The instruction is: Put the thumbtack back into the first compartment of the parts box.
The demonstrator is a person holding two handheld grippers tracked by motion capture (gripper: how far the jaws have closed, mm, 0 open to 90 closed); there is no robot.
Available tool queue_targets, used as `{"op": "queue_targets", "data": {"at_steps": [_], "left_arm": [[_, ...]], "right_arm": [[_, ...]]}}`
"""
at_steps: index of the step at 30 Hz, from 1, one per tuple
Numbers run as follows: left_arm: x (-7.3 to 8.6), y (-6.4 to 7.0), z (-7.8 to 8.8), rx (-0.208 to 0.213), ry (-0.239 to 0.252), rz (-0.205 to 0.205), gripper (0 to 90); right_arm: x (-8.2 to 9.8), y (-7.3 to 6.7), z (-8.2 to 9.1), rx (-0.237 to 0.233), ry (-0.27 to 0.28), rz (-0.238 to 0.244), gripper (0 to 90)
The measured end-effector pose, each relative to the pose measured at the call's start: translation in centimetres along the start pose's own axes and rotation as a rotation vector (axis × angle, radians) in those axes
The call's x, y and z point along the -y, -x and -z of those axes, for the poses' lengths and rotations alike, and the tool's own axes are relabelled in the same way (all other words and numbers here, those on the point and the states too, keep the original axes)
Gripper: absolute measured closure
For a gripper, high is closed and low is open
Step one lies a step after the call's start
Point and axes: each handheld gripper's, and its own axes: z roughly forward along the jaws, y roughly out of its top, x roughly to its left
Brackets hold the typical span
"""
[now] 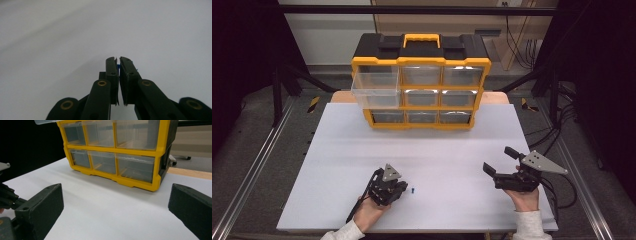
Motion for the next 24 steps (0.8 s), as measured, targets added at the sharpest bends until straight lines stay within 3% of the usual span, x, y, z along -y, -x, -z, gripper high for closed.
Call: {"op": "queue_targets", "data": {"at_steps": [24], "left_arm": [[-1.1,-1.5,2.9,0.003,0.076,0.008,85.1]], "right_arm": [[0.0,0.0,0.0,0.003,-0.003,0.000,0.5]]}}
